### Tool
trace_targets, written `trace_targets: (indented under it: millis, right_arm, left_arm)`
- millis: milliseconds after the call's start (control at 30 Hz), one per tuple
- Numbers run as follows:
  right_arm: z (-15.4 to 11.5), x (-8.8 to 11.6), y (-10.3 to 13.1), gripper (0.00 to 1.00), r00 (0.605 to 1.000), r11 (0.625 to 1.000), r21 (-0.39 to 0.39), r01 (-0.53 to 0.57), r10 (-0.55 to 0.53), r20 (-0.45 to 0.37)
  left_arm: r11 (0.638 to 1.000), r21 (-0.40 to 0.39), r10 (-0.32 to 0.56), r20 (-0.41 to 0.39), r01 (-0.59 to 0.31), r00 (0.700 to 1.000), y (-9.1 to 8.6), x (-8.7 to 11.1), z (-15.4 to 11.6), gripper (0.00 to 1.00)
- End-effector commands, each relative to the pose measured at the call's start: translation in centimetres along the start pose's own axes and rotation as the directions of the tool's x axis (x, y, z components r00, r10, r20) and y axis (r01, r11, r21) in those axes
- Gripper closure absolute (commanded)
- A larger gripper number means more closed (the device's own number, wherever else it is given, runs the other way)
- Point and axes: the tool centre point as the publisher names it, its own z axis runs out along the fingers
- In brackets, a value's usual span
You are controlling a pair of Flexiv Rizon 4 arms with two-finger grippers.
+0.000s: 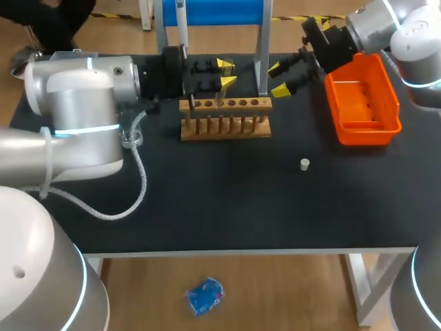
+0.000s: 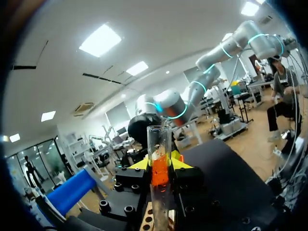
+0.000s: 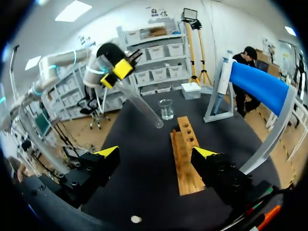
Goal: Invert the test tube, pick up the pipette, mount the tip to pipette, aspirate from beaker and dispense into the tube, eject the tip, return the pipette, and cap with the stopper.
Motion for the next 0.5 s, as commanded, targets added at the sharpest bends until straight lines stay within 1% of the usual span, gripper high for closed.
trace_targets:
  millis: [33,333,367,400,433,467,500]
  right_arm:
    - [-0.2,0.3,0.7,0.00,0.999,0.998,0.040,0.044,-0.044,0.014]
    - [-0.2,0.3,0.7,0.00,0.999,0.998,0.040,0.044,-0.044,0.014]
    - [-0.1,0.0,0.2,0.00,0.999,0.998,0.046,0.041,-0.042,0.014]
    - [0.0,-0.2,-0.3,0.00,0.999,0.998,0.043,0.053,-0.053,0.003]
    - [0.0,-0.5,-0.9,0.00,0.997,0.997,0.042,0.070,-0.071,0.008]
    - [0.0,-0.8,-1.3,0.00,0.997,0.995,0.057,0.077,-0.079,0.020]
    - [0.0,-1.0,-2.0,0.00,0.995,0.993,0.077,0.094,-0.097,0.028]
  left_arm:
    - [0.992,-0.034,-0.118,0.003,0.118,0.993,0.0,-0.4,0.9,1.00]
    - [0.992,-0.034,-0.118,0.003,0.118,0.993,0.0,-0.4,0.9,1.00]
    - [0.992,-0.034,-0.118,0.003,0.118,0.993,0.0,-0.4,0.9,1.00]
    - [0.991,-0.017,-0.131,0.003,0.131,0.991,0.1,-0.7,1.0,1.00]
    - [0.991,-0.005,-0.130,0.010,0.130,0.991,0.1,-1.2,1.2,1.00]
    - [0.990,0.002,-0.141,0.011,0.141,0.990,0.1,-1.5,1.3,1.00]
    - [0.989,0.026,-0.147,0.004,0.147,0.989,0.2,-2.0,1.6,1.00]
